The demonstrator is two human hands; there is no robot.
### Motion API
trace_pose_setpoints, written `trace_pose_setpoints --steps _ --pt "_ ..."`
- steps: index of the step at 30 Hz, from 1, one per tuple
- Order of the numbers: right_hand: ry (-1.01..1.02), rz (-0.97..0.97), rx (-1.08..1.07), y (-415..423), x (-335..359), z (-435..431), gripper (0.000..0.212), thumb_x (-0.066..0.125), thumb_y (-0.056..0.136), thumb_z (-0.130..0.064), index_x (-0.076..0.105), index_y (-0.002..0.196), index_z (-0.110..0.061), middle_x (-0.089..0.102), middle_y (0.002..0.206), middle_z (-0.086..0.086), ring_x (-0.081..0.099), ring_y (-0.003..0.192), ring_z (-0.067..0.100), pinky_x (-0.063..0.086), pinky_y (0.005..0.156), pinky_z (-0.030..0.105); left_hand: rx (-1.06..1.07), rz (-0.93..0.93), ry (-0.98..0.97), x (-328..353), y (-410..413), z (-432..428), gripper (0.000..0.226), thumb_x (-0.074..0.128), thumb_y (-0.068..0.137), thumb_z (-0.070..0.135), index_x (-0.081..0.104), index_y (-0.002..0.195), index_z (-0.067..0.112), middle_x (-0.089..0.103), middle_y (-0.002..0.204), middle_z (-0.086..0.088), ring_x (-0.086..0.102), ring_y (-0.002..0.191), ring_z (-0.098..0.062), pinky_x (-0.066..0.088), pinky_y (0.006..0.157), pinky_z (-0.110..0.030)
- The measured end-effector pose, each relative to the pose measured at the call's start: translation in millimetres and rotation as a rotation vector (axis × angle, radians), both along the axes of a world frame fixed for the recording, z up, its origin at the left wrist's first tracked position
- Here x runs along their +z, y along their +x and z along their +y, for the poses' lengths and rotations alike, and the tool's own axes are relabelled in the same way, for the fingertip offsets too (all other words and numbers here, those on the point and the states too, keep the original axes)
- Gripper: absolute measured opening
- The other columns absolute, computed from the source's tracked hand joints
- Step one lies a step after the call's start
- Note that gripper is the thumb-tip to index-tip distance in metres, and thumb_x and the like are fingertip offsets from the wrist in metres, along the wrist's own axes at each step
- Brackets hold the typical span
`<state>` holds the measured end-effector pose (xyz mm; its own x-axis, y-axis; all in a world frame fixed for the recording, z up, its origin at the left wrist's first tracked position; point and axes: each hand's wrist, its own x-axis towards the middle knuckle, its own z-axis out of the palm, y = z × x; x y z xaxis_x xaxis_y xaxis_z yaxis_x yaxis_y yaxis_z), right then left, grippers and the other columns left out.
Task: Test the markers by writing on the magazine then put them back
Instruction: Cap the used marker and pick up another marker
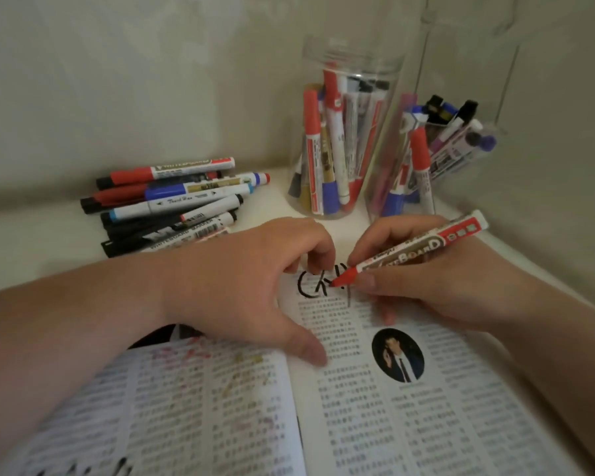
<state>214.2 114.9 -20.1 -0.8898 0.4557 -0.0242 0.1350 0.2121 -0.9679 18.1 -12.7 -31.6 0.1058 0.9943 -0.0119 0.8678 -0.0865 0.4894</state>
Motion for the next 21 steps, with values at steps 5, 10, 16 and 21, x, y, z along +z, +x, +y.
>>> trace_pose_setpoints --steps 5,10,16,21 --pt "0.104 -0.058 0.005 -2.9 3.1 -8.6 0.016 0.087 0.075 -0.009 0.073 0.081 -0.010 0.073 0.074 0.014 0.065 0.049 0.026 0.055 0.049 0.033 -0.053 0.388 0.032 2.2 -11.1 4.9 0.093 0.044 0.036 0.107 0.034 0.110 0.051 0.038 0.104 0.028 0.035 0.094 -0.002 0.029 0.080 -0.022" --pt "0.174 -0.099 -0.012 -6.6 2.8 -16.1 0.015 0.080 0.086 -0.011 0.069 0.075 -0.013 0.074 0.073 0.015 0.059 0.046 0.027 0.054 0.046 0.035 0.142 0.386 -0.309 16.6 4.9 -12.9 0.088 0.064 0.040 0.094 0.026 0.097 0.038 0.050 0.096 0.014 0.047 0.085 -0.002 0.045 0.070 -0.024" --pt "0.215 -0.099 -0.029 -9.2 3.7 -22.3 0.016 0.077 0.086 -0.009 0.070 0.073 -0.017 0.068 0.057 0.003 0.054 0.041 0.022 0.048 0.039 0.027 0.164 0.381 -0.286 18.2 4.9 -14.9 0.081 0.054 0.044 0.099 0.028 0.092 0.040 0.057 0.084 0.012 0.054 0.074 -0.004 0.047 0.062 -0.031" --pt "0.203 -0.073 -0.024 -11.1 4.1 -20.9 0.018 0.074 0.085 0.002 0.068 0.072 -0.009 0.065 0.054 -0.001 0.049 0.039 0.005 0.039 0.040 0.015 0.195 0.521 -0.145 9.7 16.9 -17.2 0.082 0.024 0.052 0.107 0.031 0.096 0.038 0.057 0.085 0.012 0.056 0.076 -0.008 0.053 0.072 -0.037"
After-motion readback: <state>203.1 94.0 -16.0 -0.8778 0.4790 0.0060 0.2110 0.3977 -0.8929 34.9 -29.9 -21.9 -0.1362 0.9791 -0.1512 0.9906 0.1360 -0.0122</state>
